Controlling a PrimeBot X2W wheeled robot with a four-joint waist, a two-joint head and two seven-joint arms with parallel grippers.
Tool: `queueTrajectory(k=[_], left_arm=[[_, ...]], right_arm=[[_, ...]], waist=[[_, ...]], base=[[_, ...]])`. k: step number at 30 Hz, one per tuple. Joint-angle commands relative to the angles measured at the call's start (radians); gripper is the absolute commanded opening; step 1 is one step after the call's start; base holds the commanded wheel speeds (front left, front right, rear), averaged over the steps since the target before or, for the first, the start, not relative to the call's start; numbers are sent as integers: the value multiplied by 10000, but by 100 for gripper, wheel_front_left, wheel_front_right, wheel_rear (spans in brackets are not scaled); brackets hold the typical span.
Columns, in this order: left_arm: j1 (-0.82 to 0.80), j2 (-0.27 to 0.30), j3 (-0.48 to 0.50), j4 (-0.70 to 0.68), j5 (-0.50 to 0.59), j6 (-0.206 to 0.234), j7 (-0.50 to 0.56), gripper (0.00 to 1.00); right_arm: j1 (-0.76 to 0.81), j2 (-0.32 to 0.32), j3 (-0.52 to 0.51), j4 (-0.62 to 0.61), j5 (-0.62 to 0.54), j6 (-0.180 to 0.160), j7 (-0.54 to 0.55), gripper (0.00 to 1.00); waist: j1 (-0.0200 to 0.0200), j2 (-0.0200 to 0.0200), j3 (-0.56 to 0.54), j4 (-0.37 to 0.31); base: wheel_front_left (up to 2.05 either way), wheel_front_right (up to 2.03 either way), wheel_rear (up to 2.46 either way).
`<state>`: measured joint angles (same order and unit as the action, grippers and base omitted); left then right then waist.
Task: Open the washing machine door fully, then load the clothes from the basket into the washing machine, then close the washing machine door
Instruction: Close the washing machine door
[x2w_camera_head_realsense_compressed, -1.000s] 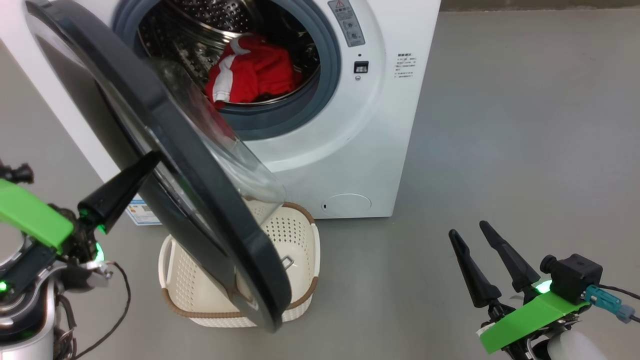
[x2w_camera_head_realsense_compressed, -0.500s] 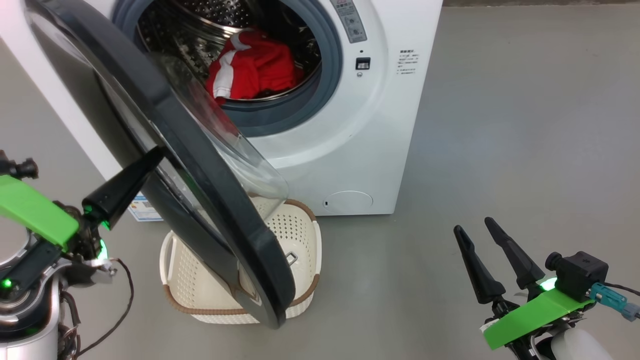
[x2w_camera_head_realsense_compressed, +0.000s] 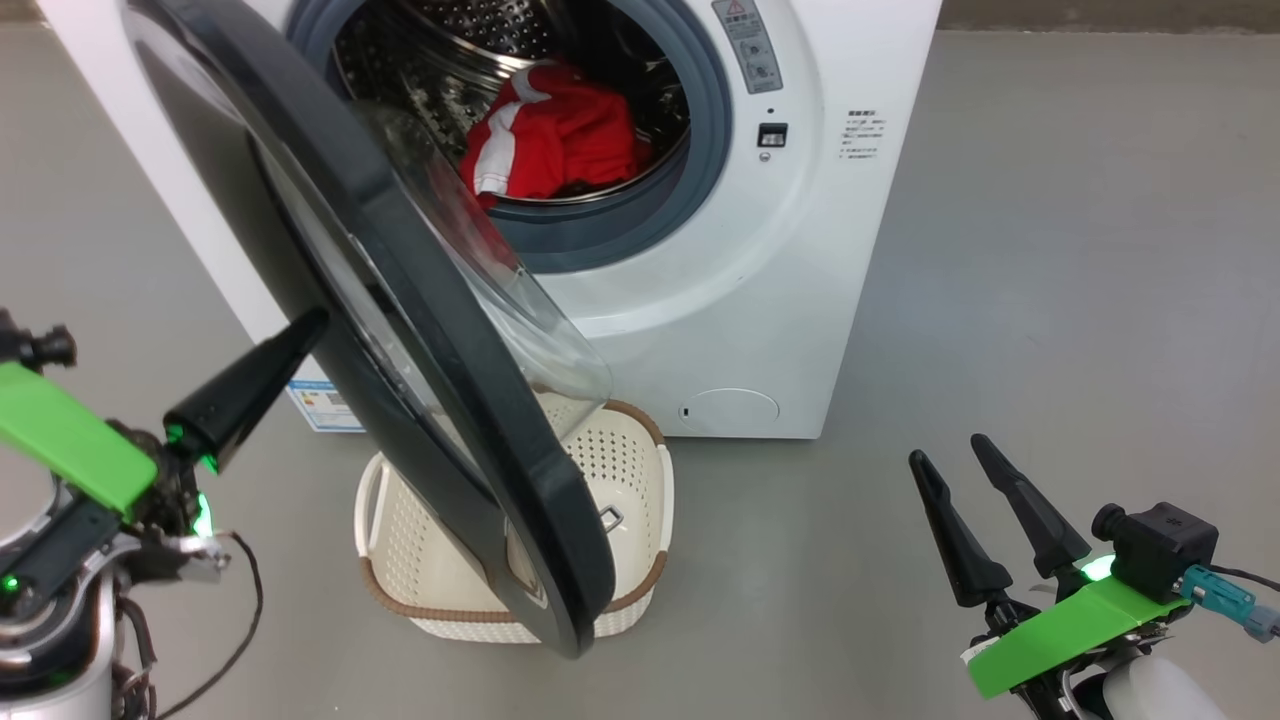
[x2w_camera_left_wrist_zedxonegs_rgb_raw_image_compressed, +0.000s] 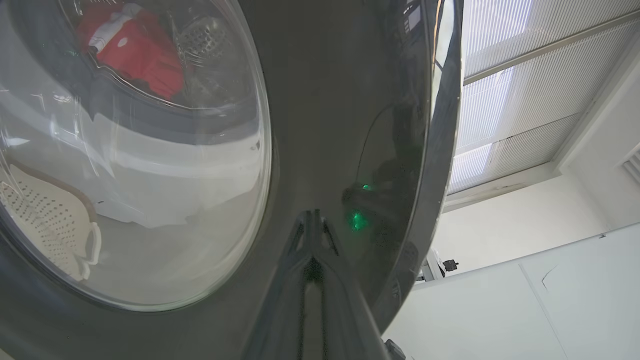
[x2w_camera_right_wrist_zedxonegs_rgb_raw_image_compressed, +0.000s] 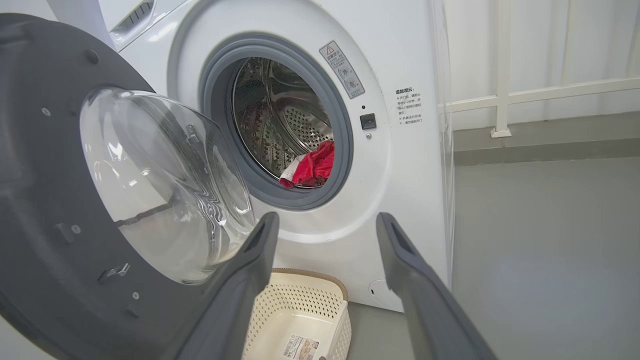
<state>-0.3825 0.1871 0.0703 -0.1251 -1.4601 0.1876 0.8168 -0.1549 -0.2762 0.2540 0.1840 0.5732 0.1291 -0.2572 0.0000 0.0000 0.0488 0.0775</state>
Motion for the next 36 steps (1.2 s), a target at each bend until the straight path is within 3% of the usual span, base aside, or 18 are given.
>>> queueTrajectory(k=[1, 2, 4, 12, 17, 21, 32, 36], left_arm=[[-12, 365, 421, -316, 175, -156, -61, 59], [41, 371, 433, -341, 199, -187, -85, 76], [154, 386, 452, -397, 256, -274, -134, 100], [915, 543, 525, -795, 1179, -1365, -944, 100], [1690, 389, 534, -894, 2446, -2438, -2315, 100], [2247, 234, 502, -878, 3460, -2902, -3539, 100], [3660, -265, 60, -49, 5531, -3174, -7362, 100], [3895, -136, -341, 281, 5980, -3178, -8234, 100]], right_arm=[[-171, -68, 164, -232, -50, 16, -46, 100], [-166, -70, 162, -231, -51, 16, -46, 100], [-165, -76, 159, -229, -51, 16, -46, 100], [-200, -100, 199, -250, -32, 16, -46, 100], [-182, -131, 178, -248, -7, 16, -46, 100], [-194, -147, 181, -258, -3, 16, -46, 100], [-197, -191, 342, -205, 10, 16, -46, 100], [-175, -236, 387, -181, 30, 16, -46, 100]], waist=[[0, 0, -22, 74], [0, 0, -26, 99], [0, 0, -27, 138], [0, 0, -26, 116], [0, 0, -38, 65], [0, 0, -35, 24], [0, 0, -226, -162], [0, 0, -293, -203]], base=[[0, 0, 0], [0, 0, 0], [0, 0, 0], [0, 0, 0], [0, 0, 0], [0, 0, 0], [0, 0, 0], [0, 0, 0]])
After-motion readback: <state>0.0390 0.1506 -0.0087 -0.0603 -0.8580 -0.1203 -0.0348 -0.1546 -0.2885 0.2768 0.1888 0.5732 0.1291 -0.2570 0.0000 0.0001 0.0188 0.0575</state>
